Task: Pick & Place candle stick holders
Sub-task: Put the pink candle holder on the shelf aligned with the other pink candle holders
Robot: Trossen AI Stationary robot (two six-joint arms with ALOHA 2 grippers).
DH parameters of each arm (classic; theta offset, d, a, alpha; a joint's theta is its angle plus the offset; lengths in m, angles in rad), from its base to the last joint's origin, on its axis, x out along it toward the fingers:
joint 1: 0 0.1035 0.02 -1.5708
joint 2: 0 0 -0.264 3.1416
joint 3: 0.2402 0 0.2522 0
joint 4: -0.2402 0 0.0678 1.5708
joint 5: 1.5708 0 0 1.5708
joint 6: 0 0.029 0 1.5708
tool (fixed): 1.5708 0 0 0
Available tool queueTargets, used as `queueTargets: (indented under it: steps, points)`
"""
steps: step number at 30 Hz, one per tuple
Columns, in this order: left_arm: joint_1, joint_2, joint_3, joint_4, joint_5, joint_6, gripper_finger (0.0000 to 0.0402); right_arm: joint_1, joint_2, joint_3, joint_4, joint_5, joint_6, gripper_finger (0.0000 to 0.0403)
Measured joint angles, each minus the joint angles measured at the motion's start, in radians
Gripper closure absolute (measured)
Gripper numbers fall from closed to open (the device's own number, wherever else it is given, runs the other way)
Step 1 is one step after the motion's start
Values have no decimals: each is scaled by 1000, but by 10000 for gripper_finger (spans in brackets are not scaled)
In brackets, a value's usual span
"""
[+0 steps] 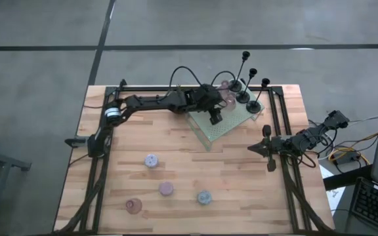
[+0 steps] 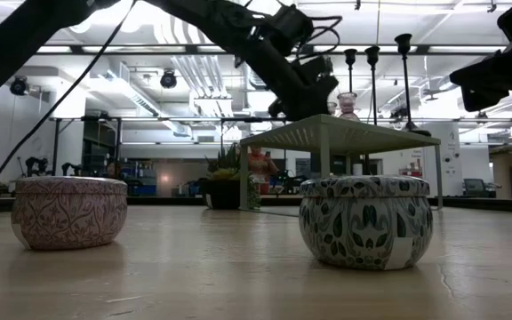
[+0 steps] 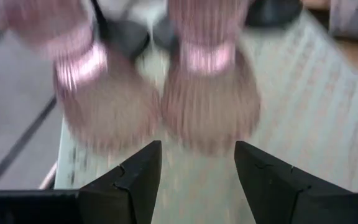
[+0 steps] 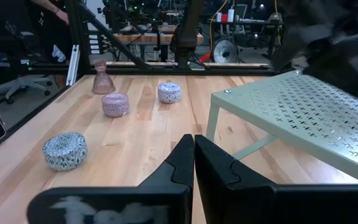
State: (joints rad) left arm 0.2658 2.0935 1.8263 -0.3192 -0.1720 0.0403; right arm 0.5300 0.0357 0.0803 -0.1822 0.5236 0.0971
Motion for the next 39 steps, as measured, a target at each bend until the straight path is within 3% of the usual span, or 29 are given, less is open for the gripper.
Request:
queueTargets:
  steps: [4, 9, 18, 24, 32, 39]
  points:
    - [-10, -65, 3, -178, 17, -33, 195, 0, 0, 0, -1, 0, 4, 394]
    - [-44, -187, 2, -409, 132, -49, 195, 0, 0, 0, -1, 0, 3, 394]
    - [-221, -390, -33, -770, 119, -83, 195, 0, 0, 0, 1, 0, 0, 394]
    - [-382, -556, -185, -791, 61, -234, 195, 0, 0, 0, 1, 0, 1, 394]
    - [-640, -759, -445, -799, -43, -580, 195, 0, 0, 0, 0, 0, 0, 394]
    - [-841, -853, -605, -798, -49, -881, 195, 0, 0, 0, 0, 0, 0, 394]
